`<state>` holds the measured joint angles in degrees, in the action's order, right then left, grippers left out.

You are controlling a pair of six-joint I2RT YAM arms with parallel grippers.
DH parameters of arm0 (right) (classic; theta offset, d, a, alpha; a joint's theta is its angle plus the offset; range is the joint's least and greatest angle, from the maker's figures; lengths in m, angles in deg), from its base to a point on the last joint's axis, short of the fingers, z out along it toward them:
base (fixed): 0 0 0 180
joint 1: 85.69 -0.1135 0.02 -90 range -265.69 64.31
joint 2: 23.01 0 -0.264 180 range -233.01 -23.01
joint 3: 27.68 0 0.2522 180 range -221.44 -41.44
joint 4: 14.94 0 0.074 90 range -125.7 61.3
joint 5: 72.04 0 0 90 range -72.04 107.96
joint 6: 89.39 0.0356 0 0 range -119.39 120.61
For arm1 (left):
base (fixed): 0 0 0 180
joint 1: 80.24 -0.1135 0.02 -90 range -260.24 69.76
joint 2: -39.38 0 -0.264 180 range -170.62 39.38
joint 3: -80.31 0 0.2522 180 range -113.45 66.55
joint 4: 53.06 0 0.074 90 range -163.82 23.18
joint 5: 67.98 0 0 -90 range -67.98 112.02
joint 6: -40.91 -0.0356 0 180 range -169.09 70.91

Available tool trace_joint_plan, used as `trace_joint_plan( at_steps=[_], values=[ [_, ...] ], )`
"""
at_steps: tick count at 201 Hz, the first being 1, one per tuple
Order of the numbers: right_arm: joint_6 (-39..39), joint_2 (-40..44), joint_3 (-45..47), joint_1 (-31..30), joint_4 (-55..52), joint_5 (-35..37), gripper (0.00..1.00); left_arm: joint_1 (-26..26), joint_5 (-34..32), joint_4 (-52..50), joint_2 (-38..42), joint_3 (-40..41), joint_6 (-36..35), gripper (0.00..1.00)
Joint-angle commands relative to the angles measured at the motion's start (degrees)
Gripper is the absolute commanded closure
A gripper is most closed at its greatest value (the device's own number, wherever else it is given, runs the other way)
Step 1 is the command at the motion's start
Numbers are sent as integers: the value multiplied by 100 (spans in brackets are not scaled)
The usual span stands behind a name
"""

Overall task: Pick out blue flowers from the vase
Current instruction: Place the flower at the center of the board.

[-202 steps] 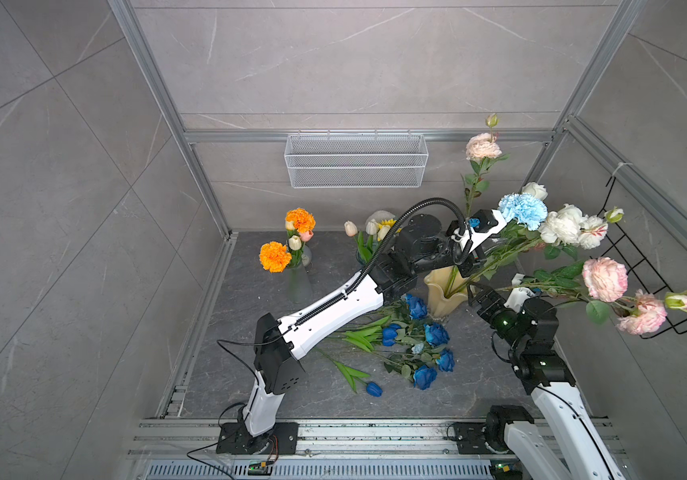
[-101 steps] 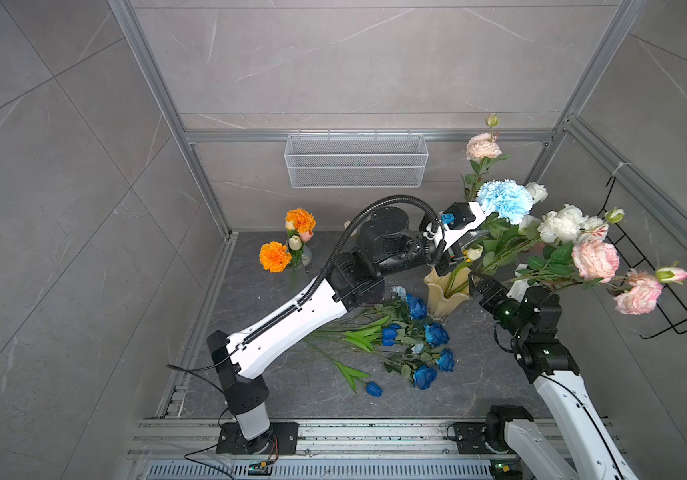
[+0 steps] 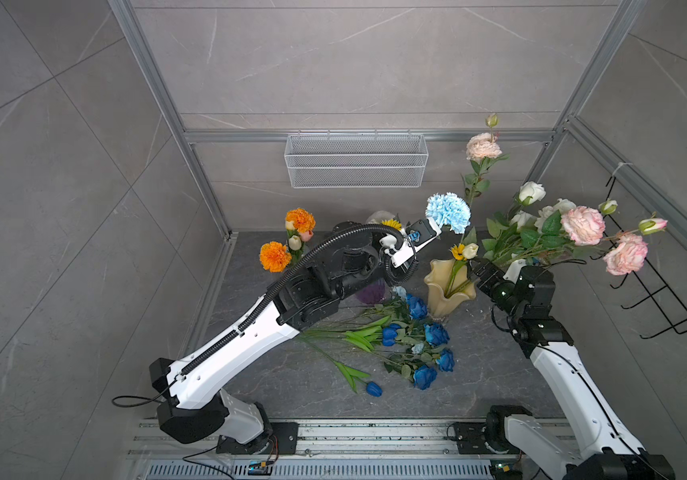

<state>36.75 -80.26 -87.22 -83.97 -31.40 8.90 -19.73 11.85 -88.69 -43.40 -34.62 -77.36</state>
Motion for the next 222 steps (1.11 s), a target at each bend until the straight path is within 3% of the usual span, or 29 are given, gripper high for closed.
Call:
trace_joint_plan(
  at_steps=[1, 39, 77, 142, 174, 222],
  values=[
    [-187, -138, -344, -18, 263, -75, 0, 5, -863, -419, 408, 395, -223, 100],
    [-553, -320, -762, -16, 34, -158, 0, -77, -1199, -1063, 671, 1087, 83, 100],
    [-543, -438, -964, -13, 69, -419, 0, -81, -1549, -1124, 487, 1978, -120, 100],
    [-695, -525, -1376, -106, -253, -494, 0, -118, -1166, 243, 88, 3214, -943, 100],
    [-731, -627, -1646, -239, -418, -257, 1, -112, -1333, 833, -299, 3668, -1407, 100],
    [-764, -842, -2004, -468, -640, -12, 1, -114, -1309, 1409, -711, 3836, -1815, 100]
  ],
)
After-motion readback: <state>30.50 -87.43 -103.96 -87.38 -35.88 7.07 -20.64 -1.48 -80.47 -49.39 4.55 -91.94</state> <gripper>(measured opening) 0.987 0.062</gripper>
